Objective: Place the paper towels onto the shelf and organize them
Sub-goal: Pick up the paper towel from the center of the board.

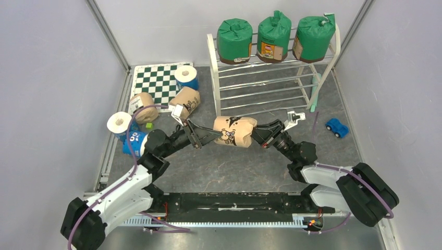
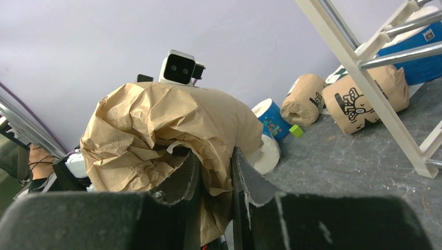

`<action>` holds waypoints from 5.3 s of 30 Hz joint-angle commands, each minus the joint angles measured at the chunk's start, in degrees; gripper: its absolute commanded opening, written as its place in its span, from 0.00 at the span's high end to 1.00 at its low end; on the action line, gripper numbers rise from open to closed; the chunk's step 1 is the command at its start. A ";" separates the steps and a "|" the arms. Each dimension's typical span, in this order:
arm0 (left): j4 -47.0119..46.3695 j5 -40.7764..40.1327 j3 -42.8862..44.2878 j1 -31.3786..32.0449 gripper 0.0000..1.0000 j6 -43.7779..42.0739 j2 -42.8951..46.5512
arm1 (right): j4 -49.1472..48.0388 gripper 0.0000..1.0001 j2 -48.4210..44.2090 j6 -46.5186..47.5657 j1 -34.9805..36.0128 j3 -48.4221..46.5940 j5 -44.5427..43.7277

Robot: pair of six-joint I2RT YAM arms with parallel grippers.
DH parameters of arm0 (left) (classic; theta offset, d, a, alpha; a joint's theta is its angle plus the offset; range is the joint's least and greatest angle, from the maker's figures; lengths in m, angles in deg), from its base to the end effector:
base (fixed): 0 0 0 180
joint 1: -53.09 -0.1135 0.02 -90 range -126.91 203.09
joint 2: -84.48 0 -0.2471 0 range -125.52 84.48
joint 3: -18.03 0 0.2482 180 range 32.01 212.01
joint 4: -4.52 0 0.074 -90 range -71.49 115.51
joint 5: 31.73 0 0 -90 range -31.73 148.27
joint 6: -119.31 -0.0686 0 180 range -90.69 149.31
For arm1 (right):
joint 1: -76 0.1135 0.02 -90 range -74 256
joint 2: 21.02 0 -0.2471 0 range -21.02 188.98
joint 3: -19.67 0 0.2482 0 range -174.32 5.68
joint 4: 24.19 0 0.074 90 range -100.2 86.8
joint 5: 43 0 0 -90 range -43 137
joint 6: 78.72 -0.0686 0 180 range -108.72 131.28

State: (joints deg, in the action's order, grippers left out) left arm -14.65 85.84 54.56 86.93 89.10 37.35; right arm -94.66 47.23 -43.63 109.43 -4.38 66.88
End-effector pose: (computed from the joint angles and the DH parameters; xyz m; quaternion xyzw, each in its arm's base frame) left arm 0.1727 -0.1540 0.2690 0.0338 0.6579 -0.6431 0.3904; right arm 0.1796 0.1465 0.2313 -0.0471 0.5382 0.6483 0.5365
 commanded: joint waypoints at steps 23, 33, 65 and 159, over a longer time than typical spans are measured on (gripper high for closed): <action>-8.38 1.42 3.95 0.10 0.09 2.64 3.89 | -27.64 1.00 -2.62 -2.51 -2.57 -1.79 0.01; -0.82 2.07 6.95 0.12 0.09 -1.15 5.87 | -27.60 1.00 -2.75 -3.71 -3.28 -3.32 1.67; -10.98 10.15 8.12 0.11 0.25 5.37 0.64 | -27.65 1.00 0.30 -5.50 -3.64 -5.53 4.88; 73.42 -12.34 52.95 23.81 0.52 -70.09 -16.12 | 57.74 0.55 -11.18 67.76 14.83 -19.01 0.02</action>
State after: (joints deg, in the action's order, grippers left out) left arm 64.16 71.46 106.08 109.55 20.78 17.65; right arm -31.48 37.18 24.36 124.38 -26.09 71.91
